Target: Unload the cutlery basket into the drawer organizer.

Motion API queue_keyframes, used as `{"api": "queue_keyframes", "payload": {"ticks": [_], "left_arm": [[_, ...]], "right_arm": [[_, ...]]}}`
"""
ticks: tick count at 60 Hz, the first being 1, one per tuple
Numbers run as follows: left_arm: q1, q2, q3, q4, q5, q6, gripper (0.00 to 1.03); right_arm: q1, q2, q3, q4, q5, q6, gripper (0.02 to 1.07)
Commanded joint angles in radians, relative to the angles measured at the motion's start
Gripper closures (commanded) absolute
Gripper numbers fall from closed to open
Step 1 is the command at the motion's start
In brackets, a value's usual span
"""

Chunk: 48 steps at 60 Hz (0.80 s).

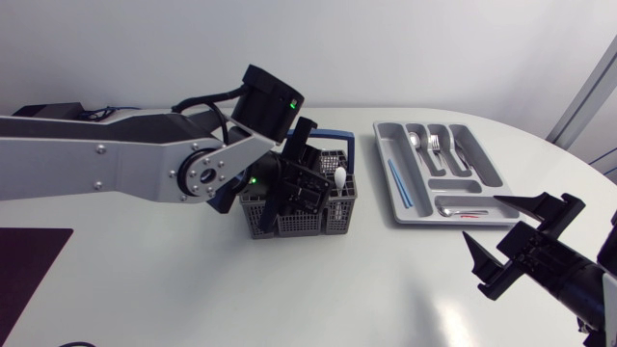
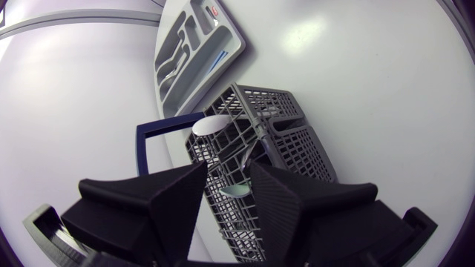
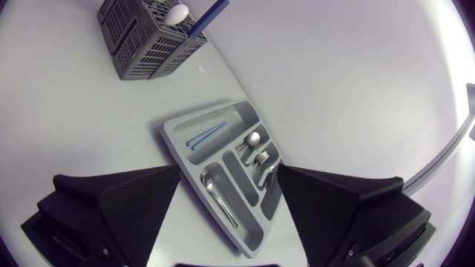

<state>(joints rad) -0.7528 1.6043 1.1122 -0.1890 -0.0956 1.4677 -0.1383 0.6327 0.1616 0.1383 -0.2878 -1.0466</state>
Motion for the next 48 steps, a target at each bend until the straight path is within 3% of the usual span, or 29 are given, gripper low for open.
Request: {"api": "queue_keyframes", "payload": {"ticks": [1, 25, 35, 48], "left_arm": [[0.010, 0.031, -0.006, -0.004, -0.009, 0.031, 0.46], [0.012, 0.106, 0.041, -0.003, -0.009, 0.045, 0.47], [0.013, 0.121, 0.058, 0.002, -0.009, 0.054, 0.64], [0.018, 0.126, 0.069, 0.003, -0.009, 0.062, 0.70]], "right_arm": [[0.008, -0.002, -0.025, -0.003, -0.001, 0.011, 0.12], [0.019, 0.002, -0.025, 0.004, -0.001, 0.020, 0.12], [0.019, -0.001, -0.028, 0.006, -0.004, 0.020, 0.12], [0.022, -0.001, -0.031, 0.006, -0.004, 0.020, 0.12]]}}
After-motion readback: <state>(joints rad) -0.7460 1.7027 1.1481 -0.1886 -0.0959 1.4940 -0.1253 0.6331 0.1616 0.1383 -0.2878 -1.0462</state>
